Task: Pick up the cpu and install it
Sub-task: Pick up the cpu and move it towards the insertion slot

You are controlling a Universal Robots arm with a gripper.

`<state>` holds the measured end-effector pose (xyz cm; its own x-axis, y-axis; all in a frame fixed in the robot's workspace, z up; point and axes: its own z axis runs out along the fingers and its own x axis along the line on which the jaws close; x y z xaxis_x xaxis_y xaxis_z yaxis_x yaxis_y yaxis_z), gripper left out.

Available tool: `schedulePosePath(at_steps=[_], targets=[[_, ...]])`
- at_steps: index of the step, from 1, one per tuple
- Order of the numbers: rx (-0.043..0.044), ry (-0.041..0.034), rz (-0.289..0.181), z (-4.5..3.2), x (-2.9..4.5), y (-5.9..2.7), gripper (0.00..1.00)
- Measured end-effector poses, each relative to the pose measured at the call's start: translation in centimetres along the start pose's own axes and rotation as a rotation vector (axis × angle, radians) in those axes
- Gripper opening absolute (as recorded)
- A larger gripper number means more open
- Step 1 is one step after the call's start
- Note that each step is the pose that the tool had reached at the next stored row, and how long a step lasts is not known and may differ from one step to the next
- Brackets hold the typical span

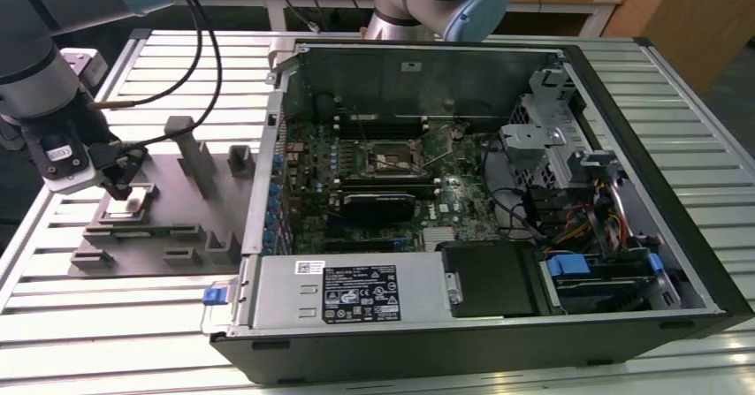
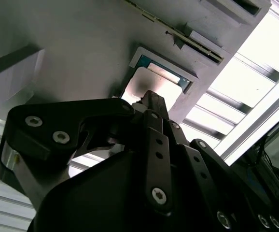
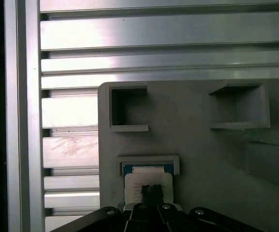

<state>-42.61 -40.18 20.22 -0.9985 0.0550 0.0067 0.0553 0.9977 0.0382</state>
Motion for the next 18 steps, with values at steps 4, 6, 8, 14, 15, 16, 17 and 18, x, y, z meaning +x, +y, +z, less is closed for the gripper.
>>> schedulePosePath(at_steps=[4,6,8,14,15,16,17,18], targets=[[-0.0001,-0.0001,0.0,0.02,0.0,0.0,0.11],[-0.0001,-0.0002,0.0,0.02,0.0,0.0,0.11],[-0.0001,-0.0002,0.0,0.02,0.0,0.0,0.17],[-0.0001,-0.0002,0.0,0.02,0.0,0.0,0.41],[-0.0002,-0.0002,0.0,0.03,0.0,0.0,0.41],[-0.0001,-0.0002,0.0,0.03,0.0,0.0,0.47],[-0.0001,-0.0002,0.0,0.03,0.0,0.0,0.53],[-0.0001,-0.0002,0.0,0.03,0.0,0.0,0.53]])
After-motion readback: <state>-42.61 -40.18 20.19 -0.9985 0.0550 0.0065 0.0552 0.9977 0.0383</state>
